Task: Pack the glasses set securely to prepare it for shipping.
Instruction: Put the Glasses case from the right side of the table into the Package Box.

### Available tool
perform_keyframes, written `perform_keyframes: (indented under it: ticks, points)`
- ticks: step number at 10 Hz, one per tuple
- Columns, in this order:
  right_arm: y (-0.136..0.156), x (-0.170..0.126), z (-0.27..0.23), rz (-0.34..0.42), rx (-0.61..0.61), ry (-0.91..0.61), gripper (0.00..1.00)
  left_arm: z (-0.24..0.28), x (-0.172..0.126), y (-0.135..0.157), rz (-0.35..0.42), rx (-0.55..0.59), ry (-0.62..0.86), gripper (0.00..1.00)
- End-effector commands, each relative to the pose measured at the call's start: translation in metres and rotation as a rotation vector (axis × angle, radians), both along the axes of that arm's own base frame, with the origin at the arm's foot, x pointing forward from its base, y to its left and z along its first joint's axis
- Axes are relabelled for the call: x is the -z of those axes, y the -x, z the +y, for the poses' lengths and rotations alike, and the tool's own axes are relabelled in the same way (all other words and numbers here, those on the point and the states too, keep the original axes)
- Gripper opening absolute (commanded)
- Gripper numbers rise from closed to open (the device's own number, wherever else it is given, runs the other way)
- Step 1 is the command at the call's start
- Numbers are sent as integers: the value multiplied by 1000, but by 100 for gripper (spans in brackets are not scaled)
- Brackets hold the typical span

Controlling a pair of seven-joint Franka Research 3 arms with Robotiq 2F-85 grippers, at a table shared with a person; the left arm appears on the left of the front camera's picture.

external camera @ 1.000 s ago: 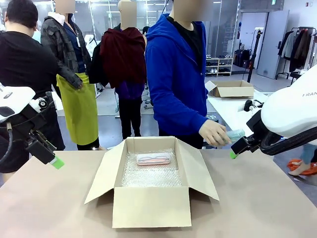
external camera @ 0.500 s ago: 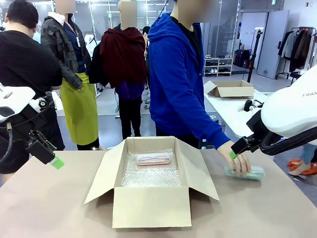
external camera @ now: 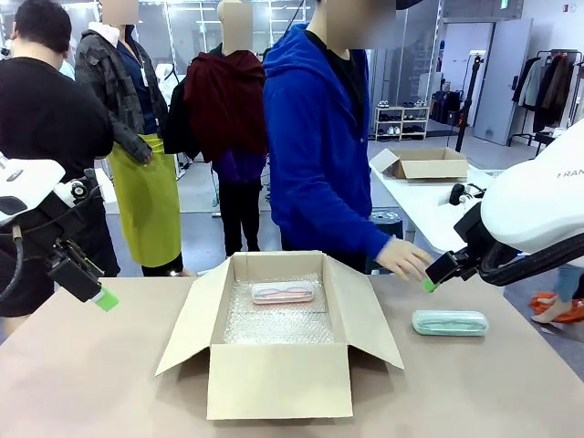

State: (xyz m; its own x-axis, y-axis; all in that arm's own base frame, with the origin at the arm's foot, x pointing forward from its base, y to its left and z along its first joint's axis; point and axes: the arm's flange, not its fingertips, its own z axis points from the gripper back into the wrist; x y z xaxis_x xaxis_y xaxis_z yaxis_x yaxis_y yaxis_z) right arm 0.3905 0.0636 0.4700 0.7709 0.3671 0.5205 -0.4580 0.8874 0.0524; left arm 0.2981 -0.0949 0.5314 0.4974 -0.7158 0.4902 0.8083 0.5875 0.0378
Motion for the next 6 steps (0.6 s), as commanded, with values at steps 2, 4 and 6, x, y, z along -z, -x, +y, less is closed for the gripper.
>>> perform_keyframes:
  ticks: [2,4,6]
  points:
    - [0,1,3,0,14,-7,100,0,-1,-1,-4,5,14,100]
    - [0,1,3,0,14,-7,100,0,-1,-1,-4,5,14,100]
    - [0,1,3,0,14,-7,100,0,-1,-1,-4,5,14,100]
